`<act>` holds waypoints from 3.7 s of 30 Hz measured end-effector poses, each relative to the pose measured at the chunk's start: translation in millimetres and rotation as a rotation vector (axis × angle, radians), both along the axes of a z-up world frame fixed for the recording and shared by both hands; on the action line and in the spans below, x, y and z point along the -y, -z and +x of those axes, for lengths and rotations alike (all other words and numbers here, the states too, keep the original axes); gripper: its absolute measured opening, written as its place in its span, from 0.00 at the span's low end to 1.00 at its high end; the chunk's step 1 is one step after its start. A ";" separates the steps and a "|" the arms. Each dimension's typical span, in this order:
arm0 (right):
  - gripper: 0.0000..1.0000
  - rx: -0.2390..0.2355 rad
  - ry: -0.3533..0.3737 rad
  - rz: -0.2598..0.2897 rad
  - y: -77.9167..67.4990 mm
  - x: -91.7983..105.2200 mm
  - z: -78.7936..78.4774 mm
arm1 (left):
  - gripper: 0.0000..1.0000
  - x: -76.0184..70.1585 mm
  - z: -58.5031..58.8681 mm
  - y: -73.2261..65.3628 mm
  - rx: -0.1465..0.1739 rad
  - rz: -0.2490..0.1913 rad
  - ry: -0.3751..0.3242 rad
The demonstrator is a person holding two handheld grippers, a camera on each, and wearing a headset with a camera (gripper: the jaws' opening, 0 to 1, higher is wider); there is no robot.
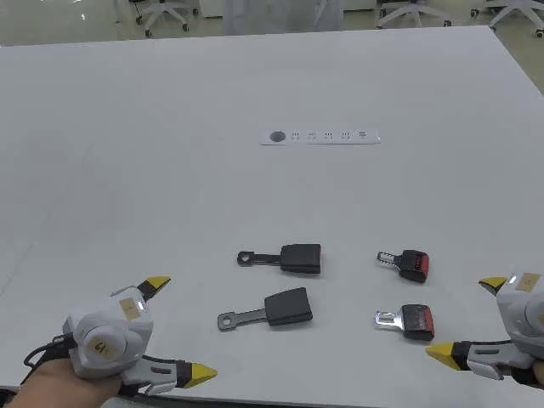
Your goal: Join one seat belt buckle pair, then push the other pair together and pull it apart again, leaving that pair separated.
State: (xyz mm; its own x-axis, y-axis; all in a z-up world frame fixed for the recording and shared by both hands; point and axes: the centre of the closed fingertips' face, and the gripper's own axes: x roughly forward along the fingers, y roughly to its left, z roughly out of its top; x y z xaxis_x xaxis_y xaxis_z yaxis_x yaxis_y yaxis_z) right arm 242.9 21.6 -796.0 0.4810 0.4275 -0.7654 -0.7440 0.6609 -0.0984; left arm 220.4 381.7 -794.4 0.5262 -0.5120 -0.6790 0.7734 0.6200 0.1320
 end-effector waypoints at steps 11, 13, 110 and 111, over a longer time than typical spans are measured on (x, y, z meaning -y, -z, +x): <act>0.84 0.004 -0.005 0.003 -2.2 -2.0 2.3 | 1.00 -0.1 0.0 0.4 -0.002 0.001 -0.003; 0.84 0.005 -0.006 0.003 -2.0 -2.2 2.4 | 1.00 -0.1 0.1 0.3 -0.001 0.000 -0.003; 0.55 -0.013 -0.342 -0.097 10.9 -6.1 2.8 | 0.74 75.4 33.7 17.0 -0.091 0.194 0.190; 0.53 -0.014 -0.346 -0.097 11.2 -7.0 3.4 | 0.74 79.4 34.3 19.5 -0.097 0.200 0.201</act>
